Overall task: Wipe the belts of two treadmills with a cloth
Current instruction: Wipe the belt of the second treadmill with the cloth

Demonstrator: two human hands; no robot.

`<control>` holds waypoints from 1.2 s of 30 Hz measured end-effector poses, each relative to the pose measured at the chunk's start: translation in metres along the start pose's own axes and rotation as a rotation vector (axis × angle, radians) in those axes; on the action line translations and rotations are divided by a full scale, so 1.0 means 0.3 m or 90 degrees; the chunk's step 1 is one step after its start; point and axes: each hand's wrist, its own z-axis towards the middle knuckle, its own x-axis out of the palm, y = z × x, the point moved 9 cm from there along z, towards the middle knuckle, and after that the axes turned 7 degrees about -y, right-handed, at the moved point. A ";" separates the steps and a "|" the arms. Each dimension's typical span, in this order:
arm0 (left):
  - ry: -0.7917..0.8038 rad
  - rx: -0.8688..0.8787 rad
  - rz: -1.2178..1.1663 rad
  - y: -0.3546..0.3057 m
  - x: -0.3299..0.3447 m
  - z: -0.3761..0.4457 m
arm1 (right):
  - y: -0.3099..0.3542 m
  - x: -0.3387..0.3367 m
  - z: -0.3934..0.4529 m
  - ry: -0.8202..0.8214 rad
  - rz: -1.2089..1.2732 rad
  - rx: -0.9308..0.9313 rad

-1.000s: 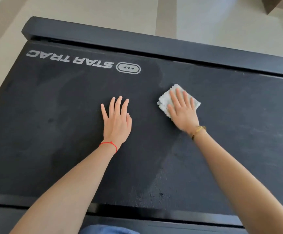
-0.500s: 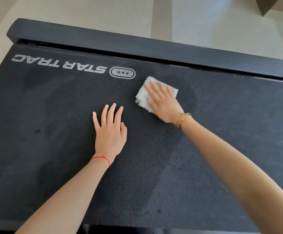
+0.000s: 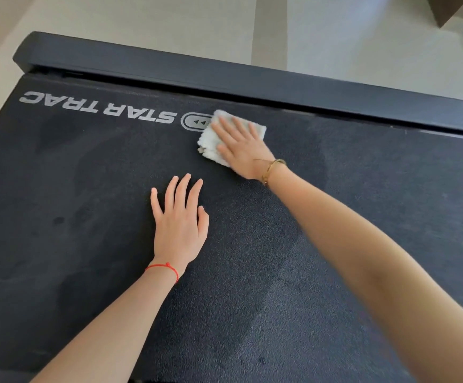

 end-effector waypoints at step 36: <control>-0.012 -0.027 -0.004 -0.005 -0.054 -0.062 | 0.094 0.068 -0.703 -0.023 0.009 -0.048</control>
